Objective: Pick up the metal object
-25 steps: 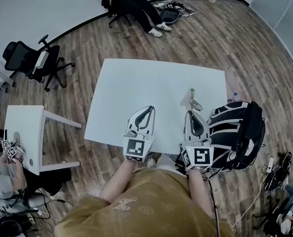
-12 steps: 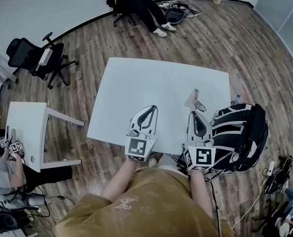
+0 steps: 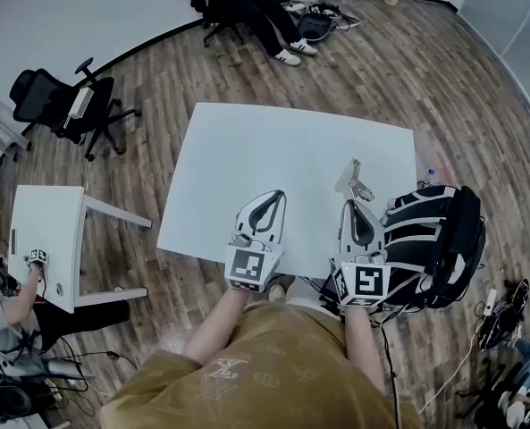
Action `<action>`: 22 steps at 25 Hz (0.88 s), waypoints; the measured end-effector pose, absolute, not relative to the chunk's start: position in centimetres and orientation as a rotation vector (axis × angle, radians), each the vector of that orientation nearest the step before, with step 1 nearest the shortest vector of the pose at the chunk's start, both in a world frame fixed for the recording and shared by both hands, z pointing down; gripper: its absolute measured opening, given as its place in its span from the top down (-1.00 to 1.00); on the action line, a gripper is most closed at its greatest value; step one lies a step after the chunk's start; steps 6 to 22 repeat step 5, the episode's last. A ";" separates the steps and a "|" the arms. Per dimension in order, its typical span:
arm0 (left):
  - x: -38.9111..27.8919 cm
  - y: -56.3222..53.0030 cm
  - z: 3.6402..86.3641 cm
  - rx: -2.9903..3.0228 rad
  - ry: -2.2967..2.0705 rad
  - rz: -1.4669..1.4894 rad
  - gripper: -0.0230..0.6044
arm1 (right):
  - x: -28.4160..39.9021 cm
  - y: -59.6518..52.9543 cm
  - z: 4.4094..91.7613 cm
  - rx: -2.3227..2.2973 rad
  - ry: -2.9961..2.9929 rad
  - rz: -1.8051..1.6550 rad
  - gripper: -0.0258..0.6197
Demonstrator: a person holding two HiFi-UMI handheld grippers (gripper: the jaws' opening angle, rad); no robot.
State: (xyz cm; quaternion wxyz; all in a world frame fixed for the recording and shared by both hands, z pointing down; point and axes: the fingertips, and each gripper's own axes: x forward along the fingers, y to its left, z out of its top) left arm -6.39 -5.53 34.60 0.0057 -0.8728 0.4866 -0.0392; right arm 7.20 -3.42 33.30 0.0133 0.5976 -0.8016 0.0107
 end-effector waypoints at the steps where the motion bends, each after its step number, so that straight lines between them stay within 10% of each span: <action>1: -6.4 -5.6 34.6 -2.733 1.525 -0.120 0.89 | 7.2 -3.4 33.3 1.861 -2.496 0.030 0.89; 22: -6.4 -5.7 34.6 -2.736 1.530 -0.113 0.90 | 7.3 -3.5 33.4 1.857 -2.491 0.021 0.89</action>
